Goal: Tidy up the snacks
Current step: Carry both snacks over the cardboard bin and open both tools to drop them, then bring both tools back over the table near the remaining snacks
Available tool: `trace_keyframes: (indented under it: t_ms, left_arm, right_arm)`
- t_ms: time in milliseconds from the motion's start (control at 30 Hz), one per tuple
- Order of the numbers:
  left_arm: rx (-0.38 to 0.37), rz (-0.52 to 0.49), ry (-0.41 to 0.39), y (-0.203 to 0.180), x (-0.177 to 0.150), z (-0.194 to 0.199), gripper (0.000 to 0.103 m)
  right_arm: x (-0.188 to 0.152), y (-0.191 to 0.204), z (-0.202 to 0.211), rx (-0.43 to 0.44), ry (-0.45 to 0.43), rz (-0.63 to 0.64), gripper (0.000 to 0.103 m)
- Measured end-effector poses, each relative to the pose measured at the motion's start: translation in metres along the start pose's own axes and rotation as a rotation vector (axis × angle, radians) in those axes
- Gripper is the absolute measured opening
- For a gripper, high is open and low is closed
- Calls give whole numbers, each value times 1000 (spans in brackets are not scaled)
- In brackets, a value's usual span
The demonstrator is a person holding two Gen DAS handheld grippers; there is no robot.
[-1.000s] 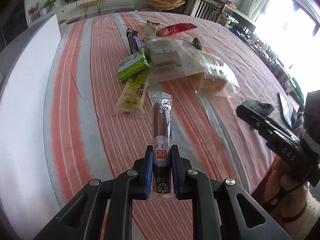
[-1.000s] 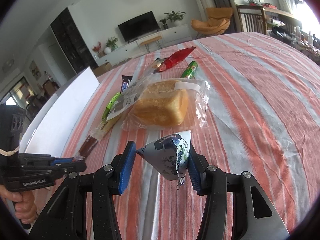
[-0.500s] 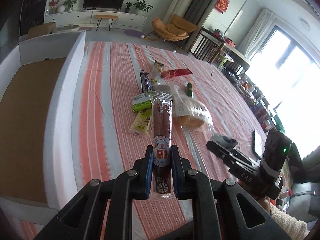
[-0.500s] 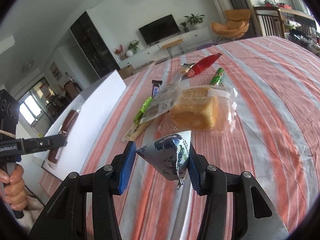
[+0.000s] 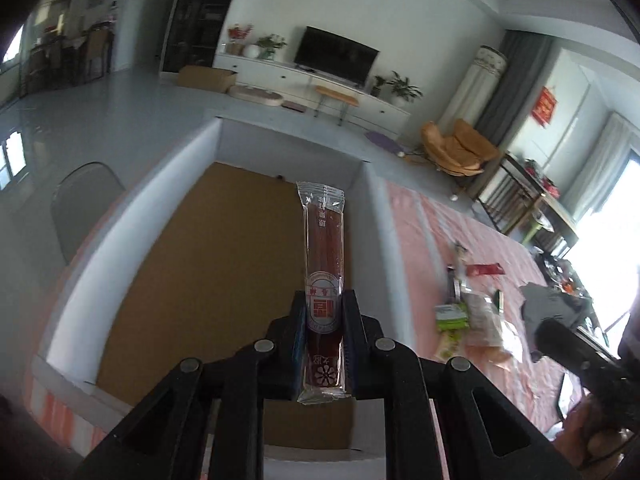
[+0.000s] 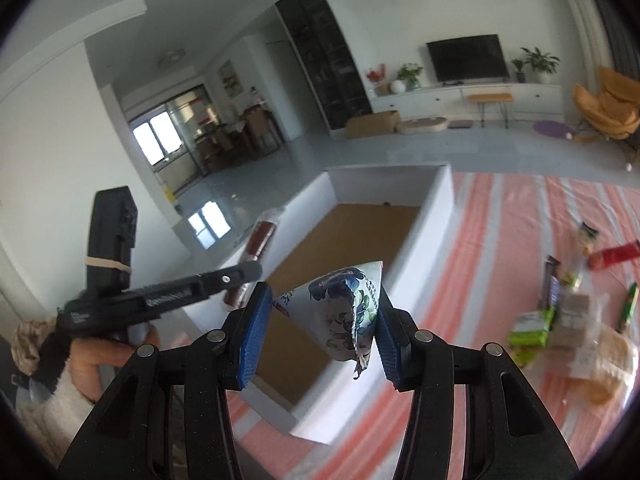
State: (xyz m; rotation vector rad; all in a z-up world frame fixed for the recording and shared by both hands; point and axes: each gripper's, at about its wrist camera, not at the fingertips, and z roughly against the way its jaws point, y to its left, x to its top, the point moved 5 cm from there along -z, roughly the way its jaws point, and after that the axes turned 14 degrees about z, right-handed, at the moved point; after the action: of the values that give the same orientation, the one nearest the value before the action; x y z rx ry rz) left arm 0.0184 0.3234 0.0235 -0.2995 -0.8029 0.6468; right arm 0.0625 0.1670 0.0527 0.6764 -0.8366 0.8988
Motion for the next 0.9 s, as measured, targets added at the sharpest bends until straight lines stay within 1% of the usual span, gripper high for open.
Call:
trace_keyframes:
  t_ms: [67,133,167,200,267,300,333,400,500,567,633,700,767,833,867,900]
  left_arm:
    - [68,11,-17,22,3,-6,16]
    - [144,3,-29,39,3,-15,16]
    - [177,-2,-29,44,1,-21,16]
    - [217,-10,-30,51,0,-26,20]
    - [267,-15,-19,55,-7,-36,49]
    - [273,-7,-15,56,-9,-39,80]
    - [264,3,-26,53,-13,-39,93]
    - [231,-1,-44,44,-20,-41,94]
    - [163,-19,-15,25,-29,-46,94]
    - [104,-42,1,1,-38,-46,94]
    - [42,-81,26,-32,-52,-48,94]
    - [-21,-127,60,-64,-68,-51,95]
    - [-84,-188,113,-100,-91,-58,96]
    - [-127,-253,170,-132,-117,-67,96]
    - [-137,-284,203,-147,-131,-74,96]
    - [-149,-314,227,-160,-144,-81,96]
  right_arm:
    - [8,11,-26,23,25,18,52]
    - [7,13,-52,25,72,9,55]
    - [2,13,-62,29,110,-11,60]
    - [-3,11,-69,26,142,-36,73]
    - [-10,4,-69,-9,162,-66,74]
    - [-15,-1,-64,-29,158,-65,73]
    - [-22,-7,-58,-61,159,-58,73]
    - [-39,-22,-45,-131,168,-48,74]
    - [-76,-52,-18,-255,195,-46,74]
    - [-110,-77,3,-359,233,-53,76]
    - [-148,-99,23,-455,285,-70,76]
    - [-183,-117,43,-536,335,-107,76]
    - [-217,-133,69,-608,361,-165,76]
    - [-239,-144,89,-676,367,-207,76]
    - [-247,-150,98,-702,364,-251,76]
    - [-251,-156,106,-705,352,-307,76]
